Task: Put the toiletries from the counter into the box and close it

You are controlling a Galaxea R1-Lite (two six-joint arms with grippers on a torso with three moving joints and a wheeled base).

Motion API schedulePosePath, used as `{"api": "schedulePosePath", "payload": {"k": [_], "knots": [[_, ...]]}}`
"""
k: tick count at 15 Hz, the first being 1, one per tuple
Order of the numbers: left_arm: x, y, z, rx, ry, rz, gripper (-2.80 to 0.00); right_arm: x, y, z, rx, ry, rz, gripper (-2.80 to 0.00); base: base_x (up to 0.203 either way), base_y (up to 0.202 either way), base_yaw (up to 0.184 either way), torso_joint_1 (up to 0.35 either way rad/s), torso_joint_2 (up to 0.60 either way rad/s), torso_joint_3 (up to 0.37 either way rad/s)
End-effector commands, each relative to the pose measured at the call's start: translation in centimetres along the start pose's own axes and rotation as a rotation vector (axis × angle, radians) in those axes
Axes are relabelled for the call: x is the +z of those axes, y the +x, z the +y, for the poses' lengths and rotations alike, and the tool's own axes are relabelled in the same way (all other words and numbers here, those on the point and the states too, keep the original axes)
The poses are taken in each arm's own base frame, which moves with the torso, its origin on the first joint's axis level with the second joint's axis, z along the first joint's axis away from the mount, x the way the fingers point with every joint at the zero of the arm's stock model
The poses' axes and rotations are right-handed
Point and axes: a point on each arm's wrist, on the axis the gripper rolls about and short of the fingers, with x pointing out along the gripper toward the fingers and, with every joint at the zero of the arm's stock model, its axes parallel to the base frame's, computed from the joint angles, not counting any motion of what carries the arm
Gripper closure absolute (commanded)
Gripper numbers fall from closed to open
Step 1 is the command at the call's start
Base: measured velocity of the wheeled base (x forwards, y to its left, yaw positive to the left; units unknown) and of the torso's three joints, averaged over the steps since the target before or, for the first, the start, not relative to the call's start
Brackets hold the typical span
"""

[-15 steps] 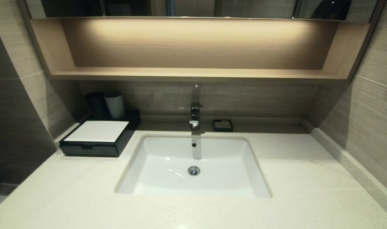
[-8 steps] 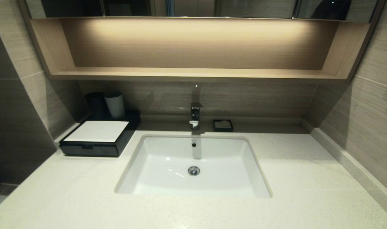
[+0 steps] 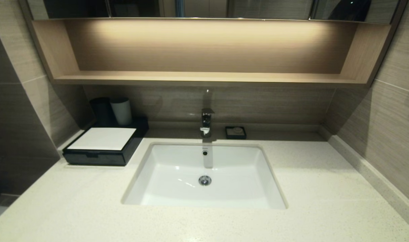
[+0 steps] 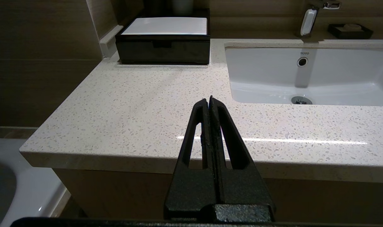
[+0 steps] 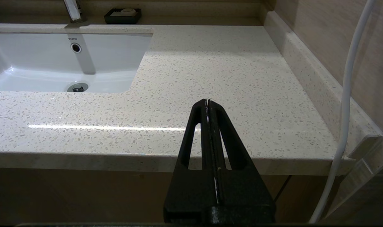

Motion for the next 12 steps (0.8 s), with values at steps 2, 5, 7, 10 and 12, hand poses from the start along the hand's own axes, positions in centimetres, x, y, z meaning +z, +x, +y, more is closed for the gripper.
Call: {"api": "schedulePosePath", "payload": {"k": [2, 5, 7, 10, 12], "knots": [[-0.55, 0.15, -0.01, 0.002, -0.006, 0.021, 0.00, -0.01, -0.01, 0.00, 0.000, 0.001, -0.002, 0.00, 0.000, 0.000, 0.000, 0.000, 0.00, 0.000], [-0.55, 0.15, -0.01, 0.002, -0.007, 0.021, 0.00, -0.04, 0.00, 0.00, 0.000, 0.001, 0.000, 0.00, 0.000, 0.000, 0.000, 0.000, 0.00, 0.000], [-0.55, 0.15, -0.01, 0.002, -0.007, 0.021, 0.00, -0.04, 0.00, 0.00, 0.000, -0.001, 0.000, 0.00, 0.000, 0.000, 0.000, 0.000, 0.00, 0.000], [-0.55, 0.15, -0.01, 0.002, -0.007, 0.021, 0.00, 0.00, 0.00, 0.00, 0.000, 0.001, 0.000, 0.00, 0.000, 0.000, 0.000, 0.000, 0.00, 0.000], [-0.55, 0.15, -0.01, 0.002, -0.007, 0.021, 0.00, -0.04, 0.01, 0.00, 0.000, 0.002, 0.001, 0.00, 0.000, 0.000, 0.000, 0.000, 0.00, 0.000]]}}
